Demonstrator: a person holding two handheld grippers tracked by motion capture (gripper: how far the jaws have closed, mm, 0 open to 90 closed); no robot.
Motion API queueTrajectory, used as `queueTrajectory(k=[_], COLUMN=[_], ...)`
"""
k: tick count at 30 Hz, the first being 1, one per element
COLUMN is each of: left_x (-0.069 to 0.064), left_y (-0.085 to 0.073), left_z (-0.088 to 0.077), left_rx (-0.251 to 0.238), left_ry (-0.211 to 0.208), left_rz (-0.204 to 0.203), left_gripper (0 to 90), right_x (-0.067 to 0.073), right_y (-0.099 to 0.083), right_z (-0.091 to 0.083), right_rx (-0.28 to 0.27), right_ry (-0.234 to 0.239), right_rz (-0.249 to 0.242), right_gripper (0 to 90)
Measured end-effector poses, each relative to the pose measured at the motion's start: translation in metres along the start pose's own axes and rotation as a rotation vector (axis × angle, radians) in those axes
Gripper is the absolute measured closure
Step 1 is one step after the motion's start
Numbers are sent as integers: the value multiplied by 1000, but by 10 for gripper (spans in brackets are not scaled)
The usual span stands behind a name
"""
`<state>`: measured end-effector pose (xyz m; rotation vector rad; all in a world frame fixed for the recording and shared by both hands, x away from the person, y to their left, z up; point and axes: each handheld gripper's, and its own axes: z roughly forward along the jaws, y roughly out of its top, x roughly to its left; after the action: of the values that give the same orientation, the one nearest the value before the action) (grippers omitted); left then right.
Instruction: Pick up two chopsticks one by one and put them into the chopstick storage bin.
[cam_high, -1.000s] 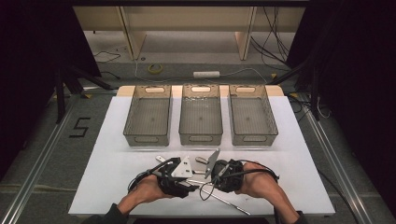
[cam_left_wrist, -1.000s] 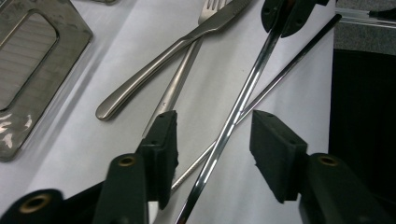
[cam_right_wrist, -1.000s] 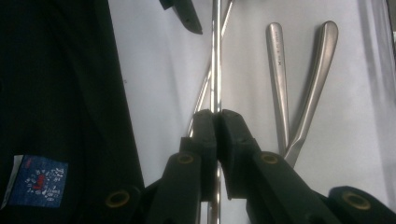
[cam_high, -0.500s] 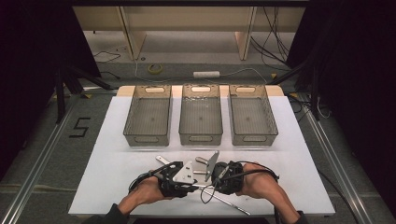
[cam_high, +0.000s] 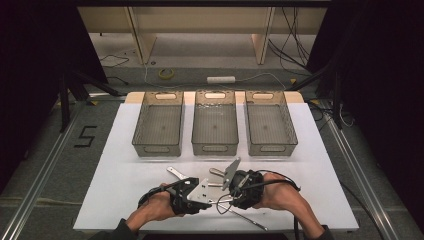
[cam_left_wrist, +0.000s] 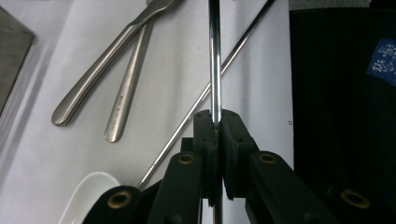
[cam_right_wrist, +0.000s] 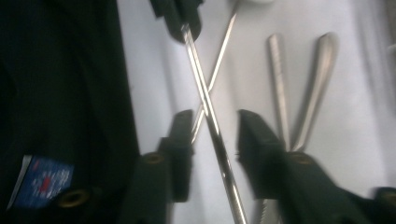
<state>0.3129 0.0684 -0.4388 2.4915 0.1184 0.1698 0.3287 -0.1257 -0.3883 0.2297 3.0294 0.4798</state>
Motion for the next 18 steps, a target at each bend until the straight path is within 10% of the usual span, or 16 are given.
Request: queueTrajectory(k=[9, 18], left_x=[16, 35], left_y=[-13, -23], left_z=[-17, -33], left_rx=[-37, -118], left_ry=[107, 201], left_rz=[-123, -319], left_gripper=[853, 853], right_x=[-4, 5], right_y=[-18, -37], right_z=[-21, -6], right_rx=[-284, -349], right_ry=[-70, -130], right_rz=[163, 261], right_gripper=[435, 351])
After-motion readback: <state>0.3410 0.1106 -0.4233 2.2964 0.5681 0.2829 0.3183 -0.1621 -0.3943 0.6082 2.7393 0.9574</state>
